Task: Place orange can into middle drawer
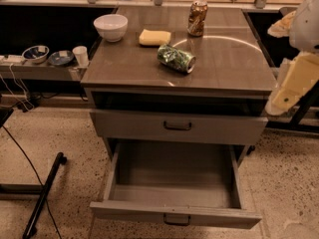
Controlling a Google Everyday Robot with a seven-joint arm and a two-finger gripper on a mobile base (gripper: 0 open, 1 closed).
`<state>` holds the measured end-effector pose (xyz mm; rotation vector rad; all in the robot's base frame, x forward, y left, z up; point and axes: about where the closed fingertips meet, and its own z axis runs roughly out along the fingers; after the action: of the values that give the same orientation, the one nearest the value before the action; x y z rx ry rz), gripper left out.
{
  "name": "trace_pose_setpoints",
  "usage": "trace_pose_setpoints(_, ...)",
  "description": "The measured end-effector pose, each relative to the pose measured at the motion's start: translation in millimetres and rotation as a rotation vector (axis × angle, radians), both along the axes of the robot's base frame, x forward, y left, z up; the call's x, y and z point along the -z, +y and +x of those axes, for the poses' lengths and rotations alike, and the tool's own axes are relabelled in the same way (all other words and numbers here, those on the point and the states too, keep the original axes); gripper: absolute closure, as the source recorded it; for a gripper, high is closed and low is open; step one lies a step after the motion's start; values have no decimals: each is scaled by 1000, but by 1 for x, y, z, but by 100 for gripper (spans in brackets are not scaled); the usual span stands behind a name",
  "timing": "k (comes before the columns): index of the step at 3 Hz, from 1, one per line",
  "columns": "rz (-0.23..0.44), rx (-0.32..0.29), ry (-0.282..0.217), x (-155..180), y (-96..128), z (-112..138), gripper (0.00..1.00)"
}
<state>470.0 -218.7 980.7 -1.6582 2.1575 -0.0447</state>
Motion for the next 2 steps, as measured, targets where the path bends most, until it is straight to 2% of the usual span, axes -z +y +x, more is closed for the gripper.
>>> trace_pose_setpoints(1,130,13,-96,-9,-7,53,0)
trace_pose_setpoints(2,261,35,-202,-24,-13,117,0)
